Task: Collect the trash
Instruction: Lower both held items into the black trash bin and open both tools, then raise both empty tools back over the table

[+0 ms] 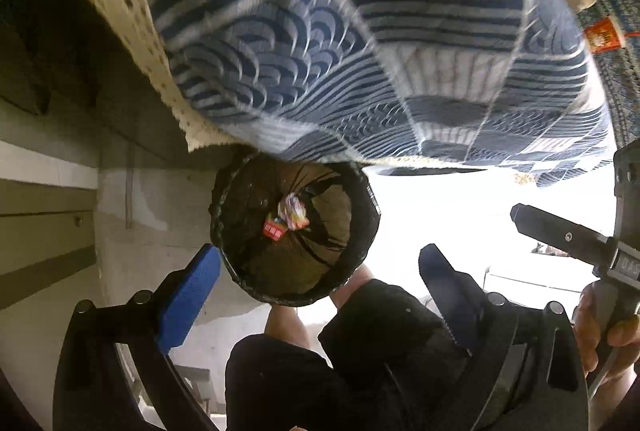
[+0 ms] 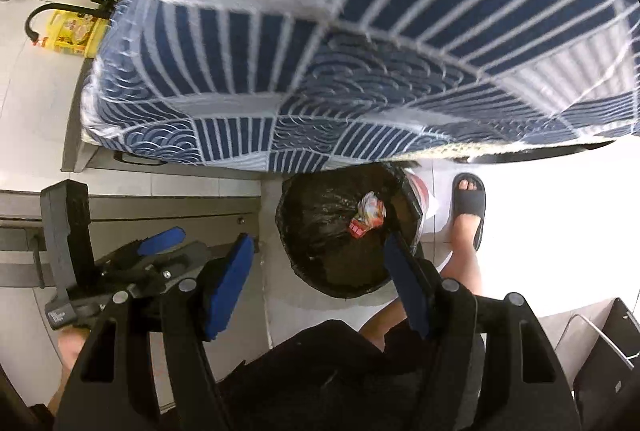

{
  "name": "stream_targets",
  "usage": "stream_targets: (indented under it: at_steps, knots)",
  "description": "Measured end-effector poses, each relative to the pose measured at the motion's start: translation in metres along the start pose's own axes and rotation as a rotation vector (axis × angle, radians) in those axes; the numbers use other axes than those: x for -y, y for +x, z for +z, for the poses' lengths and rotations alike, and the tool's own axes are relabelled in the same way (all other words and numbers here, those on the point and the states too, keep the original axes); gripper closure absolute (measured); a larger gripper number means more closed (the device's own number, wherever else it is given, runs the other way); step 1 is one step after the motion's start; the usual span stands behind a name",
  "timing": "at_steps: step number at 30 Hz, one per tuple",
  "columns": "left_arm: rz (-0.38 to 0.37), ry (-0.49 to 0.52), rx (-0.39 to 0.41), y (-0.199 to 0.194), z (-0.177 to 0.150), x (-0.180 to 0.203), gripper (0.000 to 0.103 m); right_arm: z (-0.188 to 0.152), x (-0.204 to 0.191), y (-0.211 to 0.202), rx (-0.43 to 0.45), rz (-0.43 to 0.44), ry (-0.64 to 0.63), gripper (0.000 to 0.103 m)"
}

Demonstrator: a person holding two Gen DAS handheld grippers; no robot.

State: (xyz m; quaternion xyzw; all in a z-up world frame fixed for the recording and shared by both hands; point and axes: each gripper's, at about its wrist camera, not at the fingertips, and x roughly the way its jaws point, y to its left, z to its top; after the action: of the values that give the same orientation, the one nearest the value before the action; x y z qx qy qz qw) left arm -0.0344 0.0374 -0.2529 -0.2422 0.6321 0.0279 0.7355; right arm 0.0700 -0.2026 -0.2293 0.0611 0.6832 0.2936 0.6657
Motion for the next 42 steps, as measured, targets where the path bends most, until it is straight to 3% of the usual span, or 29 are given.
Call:
stream_targets:
  at_steps: [8, 17, 20, 22, 27, 35, 42]
  knots:
    - [-0.02, 0.053, 0.105, -0.055, 0.01, 0.015, 0.007, 0.0, -0.025, -0.056, 0.112, -0.005, -0.04, 0.022]
    - [-0.08, 0.138, 0.258, -0.129, 0.026, 0.049, 0.007, 0.001, -0.054, -0.126, 0.274, -0.001, -0.139, 0.017]
    - [-0.111, 0.158, 0.294, -0.149, 0.036, 0.062, 0.007, 0.007, -0.059, -0.148, 0.341, -0.02, -0.176, 0.015]
    - [-0.113, 0.159, 0.306, -0.156, 0.042, 0.069, 0.007, 0.012, -0.061, -0.162, 0.39, -0.023, -0.202, 0.006]
    - [-0.109, 0.177, 0.335, -0.172, 0.063, 0.089, 0.007, 0.039, -0.063, -0.191, 0.464, -0.045, -0.272, 0.005]
    - [-0.128, 0.09, 0.357, -0.186, 0.102, 0.105, 0.007, 0.089, -0.056, -0.201, 0.452, -0.05, -0.395, 0.005]
    - [-0.151, -0.037, 0.342, -0.177, 0.136, 0.107, 0.007, 0.136, -0.039, -0.169, 0.335, -0.012, -0.457, 0.005]
